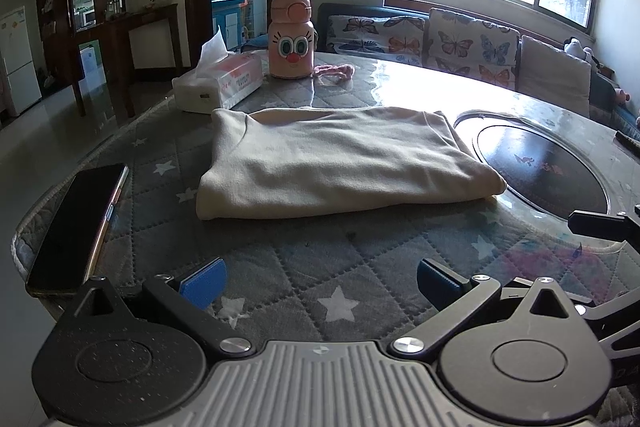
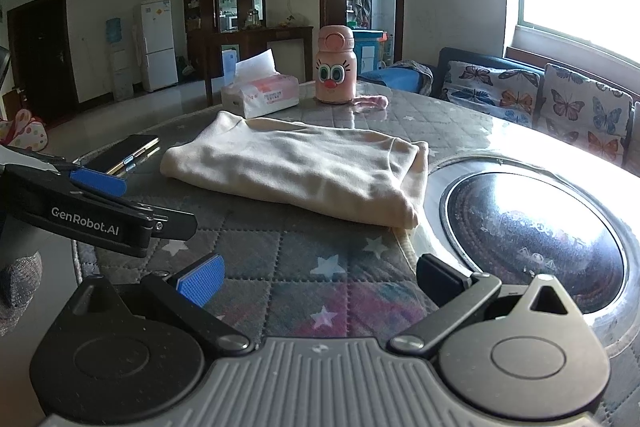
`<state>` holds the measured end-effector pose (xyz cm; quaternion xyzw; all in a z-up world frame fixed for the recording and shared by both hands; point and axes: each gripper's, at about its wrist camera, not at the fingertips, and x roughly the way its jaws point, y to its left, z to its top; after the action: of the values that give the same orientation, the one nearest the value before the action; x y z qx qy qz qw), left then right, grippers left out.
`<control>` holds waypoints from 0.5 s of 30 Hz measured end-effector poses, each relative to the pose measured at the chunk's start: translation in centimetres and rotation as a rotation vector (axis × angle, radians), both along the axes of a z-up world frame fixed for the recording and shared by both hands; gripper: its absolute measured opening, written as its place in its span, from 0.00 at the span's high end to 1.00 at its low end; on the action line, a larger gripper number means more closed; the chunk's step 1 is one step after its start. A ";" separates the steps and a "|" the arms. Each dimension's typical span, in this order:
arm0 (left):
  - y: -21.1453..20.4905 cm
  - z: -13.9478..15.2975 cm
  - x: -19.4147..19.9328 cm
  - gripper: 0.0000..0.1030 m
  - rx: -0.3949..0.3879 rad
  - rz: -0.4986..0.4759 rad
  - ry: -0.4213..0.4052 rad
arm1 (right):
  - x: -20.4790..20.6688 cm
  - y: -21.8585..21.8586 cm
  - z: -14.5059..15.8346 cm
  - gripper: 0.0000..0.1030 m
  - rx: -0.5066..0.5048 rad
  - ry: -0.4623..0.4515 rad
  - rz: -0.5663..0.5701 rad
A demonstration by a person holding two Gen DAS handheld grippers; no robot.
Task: Fold clothes
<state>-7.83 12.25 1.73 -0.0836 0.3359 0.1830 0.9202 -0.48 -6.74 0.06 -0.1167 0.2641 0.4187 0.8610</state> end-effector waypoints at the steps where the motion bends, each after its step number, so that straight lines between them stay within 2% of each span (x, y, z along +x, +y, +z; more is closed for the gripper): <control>1: 0.0 0.0 0.0 0.00 -0.002 0.000 0.000 | 0.0 0.0 0.0 0.00 -0.001 0.002 -0.001; 15: 0.3 -0.7 0.6 0.00 -0.012 0.007 0.003 | 0.5 0.5 -0.6 0.00 -0.007 0.032 -0.007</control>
<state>-7.26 12.58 1.07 -0.0902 0.3380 0.1844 0.9185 0.06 -6.25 -0.57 -0.1120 0.2794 0.4166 0.8578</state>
